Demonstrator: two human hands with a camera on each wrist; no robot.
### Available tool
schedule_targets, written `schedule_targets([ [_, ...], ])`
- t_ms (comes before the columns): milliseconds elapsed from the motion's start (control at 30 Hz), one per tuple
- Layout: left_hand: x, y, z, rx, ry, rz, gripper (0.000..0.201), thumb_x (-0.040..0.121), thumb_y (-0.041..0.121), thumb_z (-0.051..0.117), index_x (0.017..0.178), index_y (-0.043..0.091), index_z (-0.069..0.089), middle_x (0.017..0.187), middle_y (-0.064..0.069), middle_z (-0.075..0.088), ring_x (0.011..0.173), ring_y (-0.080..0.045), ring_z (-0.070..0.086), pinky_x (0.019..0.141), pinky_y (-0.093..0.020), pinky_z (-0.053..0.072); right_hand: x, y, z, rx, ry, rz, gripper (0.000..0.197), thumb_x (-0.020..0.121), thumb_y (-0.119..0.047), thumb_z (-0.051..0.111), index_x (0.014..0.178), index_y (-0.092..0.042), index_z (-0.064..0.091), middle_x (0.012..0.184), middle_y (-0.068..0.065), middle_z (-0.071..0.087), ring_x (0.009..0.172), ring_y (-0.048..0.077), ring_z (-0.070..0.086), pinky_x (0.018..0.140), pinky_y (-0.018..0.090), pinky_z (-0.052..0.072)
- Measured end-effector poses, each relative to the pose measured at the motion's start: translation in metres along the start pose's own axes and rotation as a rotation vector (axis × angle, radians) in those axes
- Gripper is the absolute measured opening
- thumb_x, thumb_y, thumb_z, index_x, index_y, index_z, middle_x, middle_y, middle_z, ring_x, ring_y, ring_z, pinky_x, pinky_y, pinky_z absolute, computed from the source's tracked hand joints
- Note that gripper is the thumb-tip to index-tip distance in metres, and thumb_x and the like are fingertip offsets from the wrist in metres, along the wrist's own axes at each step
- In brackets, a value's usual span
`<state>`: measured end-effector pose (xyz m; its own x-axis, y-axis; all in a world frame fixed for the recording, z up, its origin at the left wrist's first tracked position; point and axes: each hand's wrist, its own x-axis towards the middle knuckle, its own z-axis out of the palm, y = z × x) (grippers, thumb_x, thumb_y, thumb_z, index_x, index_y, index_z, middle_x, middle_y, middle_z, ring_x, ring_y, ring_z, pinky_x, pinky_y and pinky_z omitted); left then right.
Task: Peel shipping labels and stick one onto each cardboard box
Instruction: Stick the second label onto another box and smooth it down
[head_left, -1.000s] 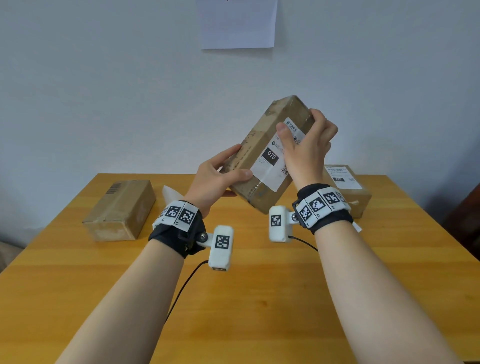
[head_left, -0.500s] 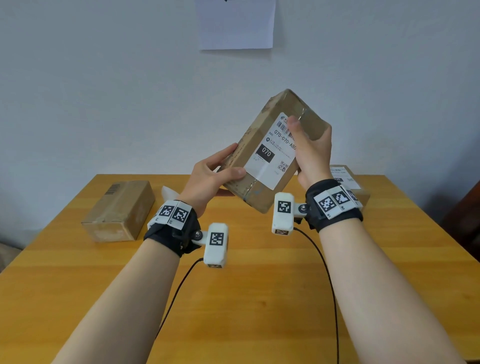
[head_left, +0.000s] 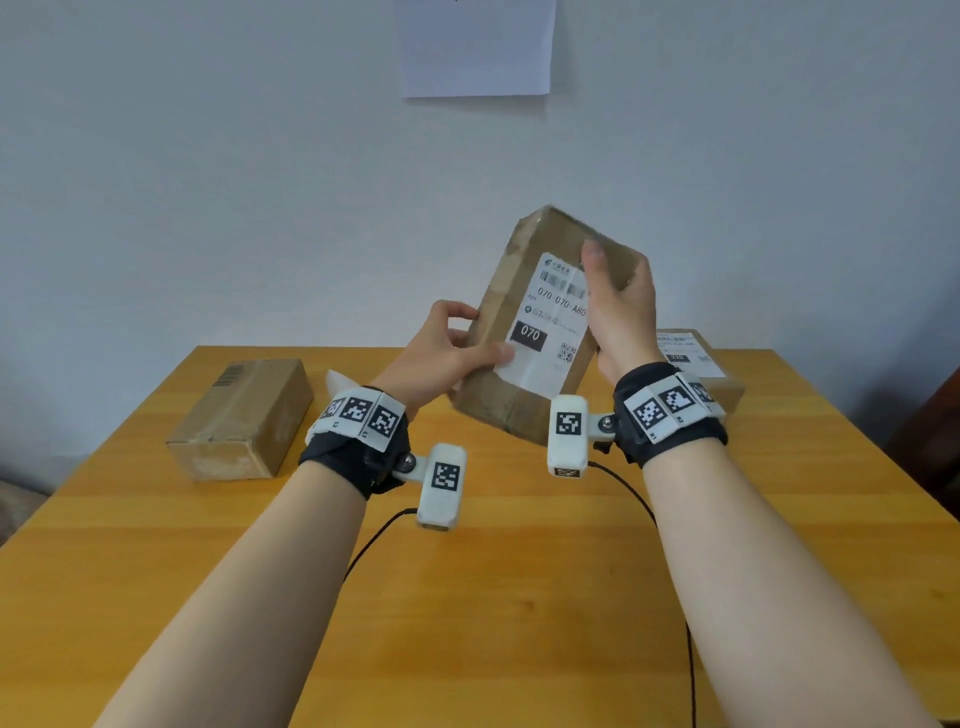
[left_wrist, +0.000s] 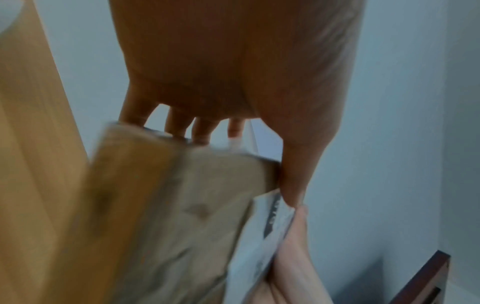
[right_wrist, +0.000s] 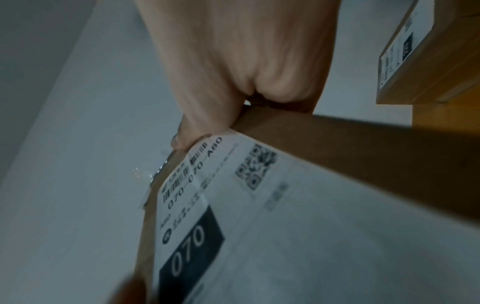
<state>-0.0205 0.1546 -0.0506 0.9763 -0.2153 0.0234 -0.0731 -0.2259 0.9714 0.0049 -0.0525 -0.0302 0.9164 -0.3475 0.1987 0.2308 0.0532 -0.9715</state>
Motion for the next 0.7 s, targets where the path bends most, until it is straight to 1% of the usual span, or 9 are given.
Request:
schedule_targets([
  [67,0.004,0.004,0.007,-0.036,0.030,0.003,0.067,0.092,0.039,0.080,0.139,0.024,0.035,0.120,-0.008,0.074,0.094,-0.019,0.078,0.072,-0.033,0.060,-0.004,0.002,0.007,-0.058,-0.043,0.000,0.039,0.097,-0.053,0.065,0.124,-0.028,0.052,0.111,0.005,0.076,0.093,0.017,0.078,0.083,0.043,0.066],
  [133,0.009,0.007,0.014,-0.079,0.072,0.004,0.072,0.093,0.036,0.080,0.143,0.024,0.029,0.113,-0.008,0.076,0.086,-0.015,0.080,0.071,-0.030,0.061,-0.009,0.002,0.013,-0.169,-0.071,-0.010,0.044,0.101,-0.056,0.057,0.131,-0.025,0.049,0.109,0.002,0.074,0.090,0.015,0.076,0.075,0.034,0.065],
  [200,0.013,0.009,0.017,-0.122,0.112,0.004,0.082,0.092,0.034,0.081,0.149,0.027,0.023,0.114,-0.007,0.076,0.087,-0.016,0.080,0.074,-0.032,0.063,-0.013,0.001,0.017,-0.273,-0.116,0.005,0.048,0.105,-0.059,0.046,0.136,-0.024,0.044,0.107,0.000,0.071,0.089,0.013,0.073,0.067,0.027,0.058],
  [300,0.019,0.007,0.020,-0.198,0.171,0.012,0.095,0.089,0.033,0.084,0.155,0.031,0.015,0.121,-0.009,0.074,0.095,-0.021,0.079,0.086,-0.040,0.065,-0.021,-0.002,0.024,-0.348,-0.186,0.035,0.052,0.107,-0.063,0.032,0.142,-0.025,0.036,0.103,0.001,0.069,0.086,0.013,0.073,0.065,0.028,0.055],
  [367,0.022,0.005,0.021,-0.216,0.242,0.027,0.101,0.084,0.039,0.087,0.156,0.034,0.017,0.122,-0.008,0.074,0.098,-0.023,0.079,0.093,-0.047,0.063,-0.024,-0.003,0.029,-0.368,-0.193,0.028,0.053,0.108,-0.061,0.031,0.144,-0.022,0.038,0.106,0.002,0.069,0.089,0.015,0.072,0.067,0.030,0.054],
  [433,0.022,0.004,0.023,-0.220,0.301,0.074,0.105,0.077,0.046,0.088,0.156,0.037,0.020,0.125,-0.004,0.073,0.104,-0.021,0.078,0.099,-0.048,0.061,-0.027,-0.001,0.034,-0.392,-0.165,0.007,0.054,0.107,-0.062,0.032,0.141,-0.021,0.041,0.114,0.003,0.066,0.093,0.015,0.070,0.069,0.031,0.053],
  [533,0.021,0.008,0.024,-0.220,0.365,0.130,0.108,0.074,0.048,0.087,0.159,0.029,0.022,0.134,0.001,0.066,0.116,-0.017,0.072,0.104,-0.044,0.057,-0.029,0.001,0.040,-0.447,-0.125,-0.036,0.062,0.102,-0.069,0.031,0.139,-0.020,0.042,0.126,0.006,0.058,0.104,0.022,0.066,0.088,0.046,0.057],
  [600,0.020,0.013,0.024,-0.220,0.384,0.129,0.100,0.076,0.047,0.086,0.154,0.020,0.029,0.129,0.003,0.065,0.114,-0.015,0.071,0.103,-0.043,0.058,-0.032,0.002,0.043,-0.486,-0.079,-0.074,0.061,0.104,-0.067,0.030,0.139,-0.019,0.042,0.131,0.006,0.052,0.110,0.026,0.062,0.094,0.050,0.053],
  [700,0.017,0.017,0.023,-0.176,0.397,0.130,0.089,0.077,0.047,0.087,0.144,0.017,0.038,0.123,0.006,0.063,0.111,-0.013,0.070,0.101,-0.044,0.059,-0.034,0.004,0.044,-0.480,-0.007,-0.154,0.058,0.105,-0.065,0.030,0.138,-0.018,0.043,0.135,0.006,0.050,0.114,0.028,0.061,0.095,0.053,0.053],
])
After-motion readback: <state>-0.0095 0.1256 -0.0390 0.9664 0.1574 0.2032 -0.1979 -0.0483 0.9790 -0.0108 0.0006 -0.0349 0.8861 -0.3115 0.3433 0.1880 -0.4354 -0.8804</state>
